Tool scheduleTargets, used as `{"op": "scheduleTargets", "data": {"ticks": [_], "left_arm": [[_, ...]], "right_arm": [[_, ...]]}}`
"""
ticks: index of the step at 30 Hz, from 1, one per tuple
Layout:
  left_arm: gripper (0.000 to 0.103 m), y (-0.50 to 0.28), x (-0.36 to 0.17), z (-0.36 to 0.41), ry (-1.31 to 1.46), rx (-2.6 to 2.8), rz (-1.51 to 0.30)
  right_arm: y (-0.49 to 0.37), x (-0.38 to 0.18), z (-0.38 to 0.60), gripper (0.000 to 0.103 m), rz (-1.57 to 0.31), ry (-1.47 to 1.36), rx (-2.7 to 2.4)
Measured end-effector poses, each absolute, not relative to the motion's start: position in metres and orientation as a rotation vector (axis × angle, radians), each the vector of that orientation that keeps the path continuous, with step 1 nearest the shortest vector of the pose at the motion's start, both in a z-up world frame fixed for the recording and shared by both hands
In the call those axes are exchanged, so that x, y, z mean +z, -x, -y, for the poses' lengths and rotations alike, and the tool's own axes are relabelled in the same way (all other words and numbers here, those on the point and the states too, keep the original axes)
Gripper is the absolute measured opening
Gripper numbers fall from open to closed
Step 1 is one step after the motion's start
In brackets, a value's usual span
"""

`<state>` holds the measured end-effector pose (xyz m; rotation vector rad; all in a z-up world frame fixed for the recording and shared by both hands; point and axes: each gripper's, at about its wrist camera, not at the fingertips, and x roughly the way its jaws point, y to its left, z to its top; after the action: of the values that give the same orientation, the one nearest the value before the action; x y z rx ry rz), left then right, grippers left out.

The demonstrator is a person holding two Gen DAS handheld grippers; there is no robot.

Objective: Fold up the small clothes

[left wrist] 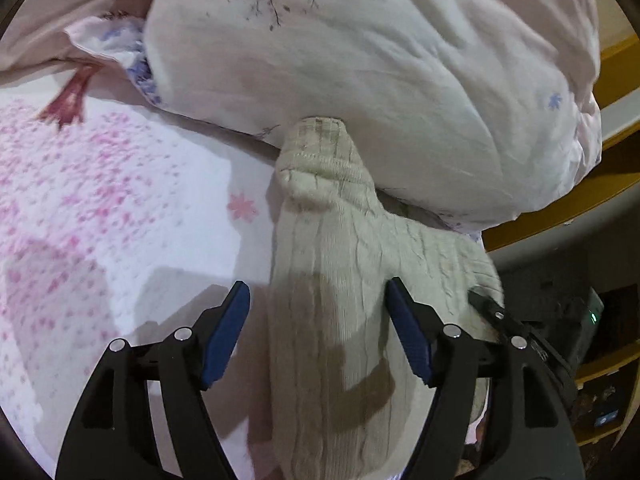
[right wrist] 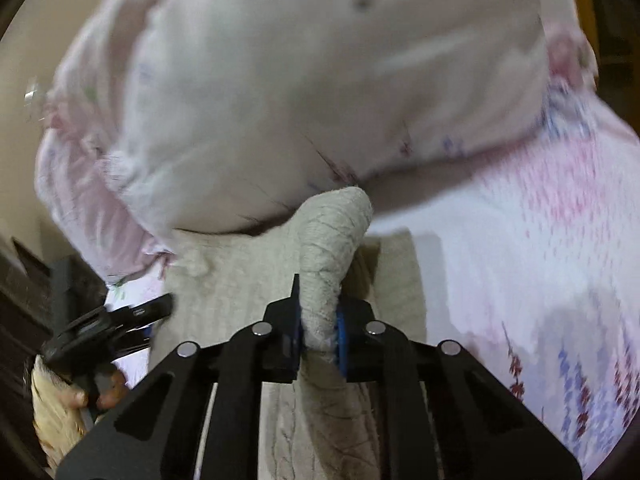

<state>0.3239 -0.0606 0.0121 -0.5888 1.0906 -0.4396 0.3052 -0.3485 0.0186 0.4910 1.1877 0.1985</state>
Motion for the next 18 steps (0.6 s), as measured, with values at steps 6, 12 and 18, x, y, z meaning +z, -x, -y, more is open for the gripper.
{"op": "scheduleTargets", "data": {"ticks": [6,12,18], "left_arm": [[0.024,-0.324,0.009,0.067,0.567,-0.449,-1.0],[0.04,-0.31,0.013,0.043,0.624,-0.467,-1.038],[0.061,-0.271,0.02,0.035,0.591,-0.498,-1.052]], "right_arm": [[-0.312,-0.023,0.371,0.01,-1.291,-0.533,0.022],[-0.304,0.005,0.362,0.034,-1.25,-0.425,0.042],[-0.265,0.033,0.359,0.038,-1.166,-0.391,0.196]]}}
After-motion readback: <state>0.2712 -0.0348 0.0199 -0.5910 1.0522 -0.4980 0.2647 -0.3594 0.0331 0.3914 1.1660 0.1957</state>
